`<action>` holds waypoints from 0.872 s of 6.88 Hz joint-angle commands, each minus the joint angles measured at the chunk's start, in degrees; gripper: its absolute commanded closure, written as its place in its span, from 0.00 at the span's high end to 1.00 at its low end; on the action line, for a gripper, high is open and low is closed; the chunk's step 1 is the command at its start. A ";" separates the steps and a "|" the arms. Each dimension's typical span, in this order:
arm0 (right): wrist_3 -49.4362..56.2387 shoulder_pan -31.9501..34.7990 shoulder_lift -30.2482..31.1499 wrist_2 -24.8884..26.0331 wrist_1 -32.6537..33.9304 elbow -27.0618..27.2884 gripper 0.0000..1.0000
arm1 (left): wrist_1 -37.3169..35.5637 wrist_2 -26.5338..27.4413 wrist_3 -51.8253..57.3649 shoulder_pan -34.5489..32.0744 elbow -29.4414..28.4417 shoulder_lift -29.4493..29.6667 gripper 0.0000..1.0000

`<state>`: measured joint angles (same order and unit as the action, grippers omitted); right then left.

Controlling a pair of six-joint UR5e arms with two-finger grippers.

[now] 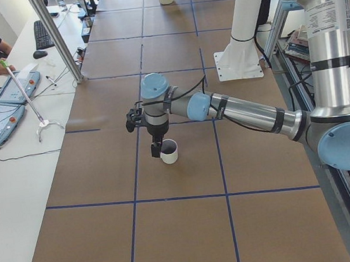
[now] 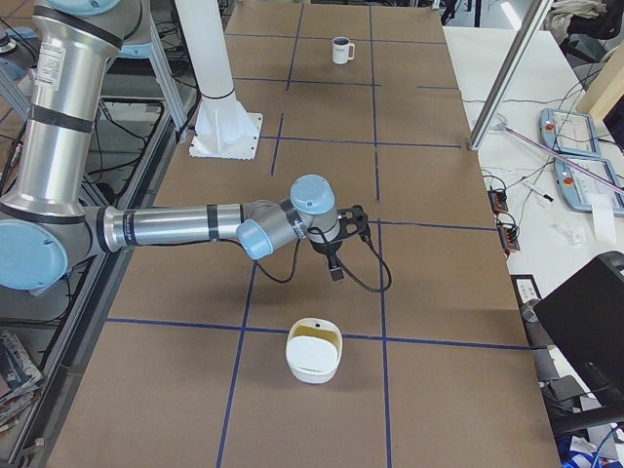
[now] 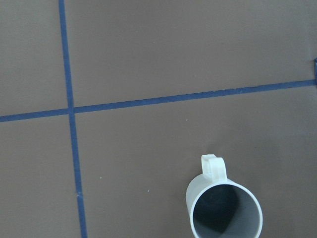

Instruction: Left arm hands cup to right arm to dump lemon

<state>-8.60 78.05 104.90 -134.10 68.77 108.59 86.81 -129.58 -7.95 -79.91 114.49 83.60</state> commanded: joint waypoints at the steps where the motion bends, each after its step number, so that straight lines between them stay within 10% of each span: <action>1: 16.27 6.73 0.22 -0.38 13.96 0.31 1.00 | -7.15 -2.24 8.10 -4.88 -1.36 -0.46 1.00; 6: 18.18 9.58 0.92 -0.55 27.12 2.07 1.00 | -6.75 -4.98 11.82 -5.69 -7.96 -2.83 1.00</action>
<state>9.62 87.55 105.70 -134.65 95.60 110.81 79.90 -134.68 3.50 -85.49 107.47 81.17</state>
